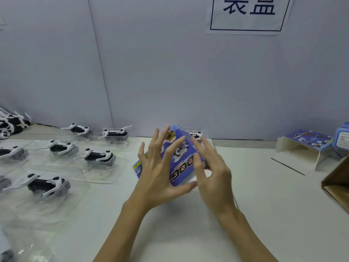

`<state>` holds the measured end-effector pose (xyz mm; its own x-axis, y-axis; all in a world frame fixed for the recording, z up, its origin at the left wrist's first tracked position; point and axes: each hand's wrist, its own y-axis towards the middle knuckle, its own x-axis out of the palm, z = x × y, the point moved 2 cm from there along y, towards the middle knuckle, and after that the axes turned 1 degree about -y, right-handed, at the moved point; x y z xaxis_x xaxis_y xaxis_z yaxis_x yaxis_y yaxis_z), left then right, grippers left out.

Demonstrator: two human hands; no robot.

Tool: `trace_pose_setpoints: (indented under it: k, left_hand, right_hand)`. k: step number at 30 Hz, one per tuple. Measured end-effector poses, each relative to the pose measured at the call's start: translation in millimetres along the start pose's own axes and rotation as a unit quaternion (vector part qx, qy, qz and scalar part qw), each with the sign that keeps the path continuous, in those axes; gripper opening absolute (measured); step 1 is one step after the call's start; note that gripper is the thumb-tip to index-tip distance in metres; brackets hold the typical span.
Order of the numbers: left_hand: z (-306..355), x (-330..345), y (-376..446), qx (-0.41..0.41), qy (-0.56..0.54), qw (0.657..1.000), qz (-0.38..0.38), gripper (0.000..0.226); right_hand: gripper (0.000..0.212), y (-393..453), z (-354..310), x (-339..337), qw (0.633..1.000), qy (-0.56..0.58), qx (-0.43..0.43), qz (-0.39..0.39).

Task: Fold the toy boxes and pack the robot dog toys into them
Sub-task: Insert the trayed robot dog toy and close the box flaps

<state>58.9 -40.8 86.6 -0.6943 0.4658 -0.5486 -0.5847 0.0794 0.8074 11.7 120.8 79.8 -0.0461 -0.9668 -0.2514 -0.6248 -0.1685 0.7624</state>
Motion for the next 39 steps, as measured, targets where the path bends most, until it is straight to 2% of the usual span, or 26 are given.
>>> trace_pose_setpoints:
  k: [1, 3, 5, 7, 9, 11, 13, 15, 18, 21, 24, 27, 29, 30, 34, 36, 39]
  left_hand:
    - [-6.0, 2.8, -3.5, -0.019, 0.009, 0.998, -0.051, 0.098]
    - [-21.1, 7.9, -10.4, -0.066, 0.009, 0.99, -0.123, 0.095]
    - [-32.7, 9.3, -13.8, -0.127, -0.058, 0.98, -0.139, 0.081]
    - [-41.2, 7.9, -15.5, -0.18, -0.16, 0.965, -0.1, 0.064]
    - [-49.6, 4.6, -18.6, -0.24, -0.244, 0.938, -0.052, 0.053]
    - [-55.9, 0.7, -20.9, -0.297, -0.294, 0.908, -0.02, 0.048]
    - [-59.6, -2.0, -21.2, -0.337, -0.316, 0.887, 0.011, 0.052]
    - [-61.1, -2.9, -20.4, -0.367, -0.336, 0.866, 0.046, 0.054]
    - [-62.9, -3.1, -19.0, -0.401, -0.374, 0.833, 0.076, 0.058]
    - [-64.6, -2.2, -19.6, -0.421, -0.392, 0.813, 0.089, 0.058]
    - [-64.6, -3.5, -18.0, -0.413, -0.441, 0.793, 0.079, 0.063]
    - [-55.6, 2.2, -16.4, -0.347, -0.444, 0.826, -0.003, 0.057]
    - [-45.9, 15.2, -18.4, -0.324, -0.429, 0.84, -0.073, 0.06]
    - [-41.0, 22.0, -19.7, -0.323, -0.431, 0.838, -0.085, 0.063]
    - [-35.6, 31.0, -22.5, -0.357, -0.464, 0.81, -0.001, 0.049]
    - [-38.5, 29.6, -23.6, -0.367, -0.471, 0.803, 0.012, 0.044]
    - [-43.1, 29.7, -23.5, -0.383, -0.481, 0.788, 0.014, 0.049]
  right_hand:
    - [0.037, 2.9, 8.1, -3.3, 0.998, 0.014, 0.055, 0.022]
    - [0.038, 6.4, 21.9, -11.4, 0.988, 0.019, 0.146, 0.045]
    - [0.036, 8.6, 32.5, -17.2, 0.98, 0.021, 0.197, 0.019]
    - [0.043, 11.2, 40.3, -20.1, 0.981, 0.005, 0.191, -0.03]
    - [0.06, 13.7, 44.2, -21.4, 0.981, -0.002, 0.168, -0.095]
    - [0.084, 14.6, 46.7, -21.7, 0.977, -0.031, 0.134, -0.162]
    - [0.1, 14.1, 50.1, -22.3, 0.976, -0.082, 0.086, -0.185]
    - [0.104, 13.8, 50.9, -21.7, 0.978, -0.096, 0.057, -0.179]
    - [0.105, 11.4, 49.0, -19.0, 0.976, -0.005, 0.075, -0.205]
    - [0.093, 9.6, 47.6, -18.6, 0.98, 0.01, 0.075, -0.185]
    - [0.074, 10.9, 43.6, -19.4, 0.992, 0.006, 0.109, -0.061]
    - [0.067, 13.7, 45.9, -23.1, 0.978, 0.018, 0.208, 0.026]
    - [0.064, 13.8, 49.8, -25.7, 0.962, 0.013, 0.274, 0.018]
    - [0.062, 13.3, 50.9, -25.6, 0.957, 0.013, 0.291, 0.004]
    - [0.051, 11.4, 50.2, -21.2, 0.97, 0.013, 0.244, -0.018]
    - [0.046, 9.8, 51.3, -19.3, 0.973, 0.025, 0.228, -0.02]
    - [0.047, 8.5, 54.8, -19.0, 0.968, 0.029, 0.246, -0.05]
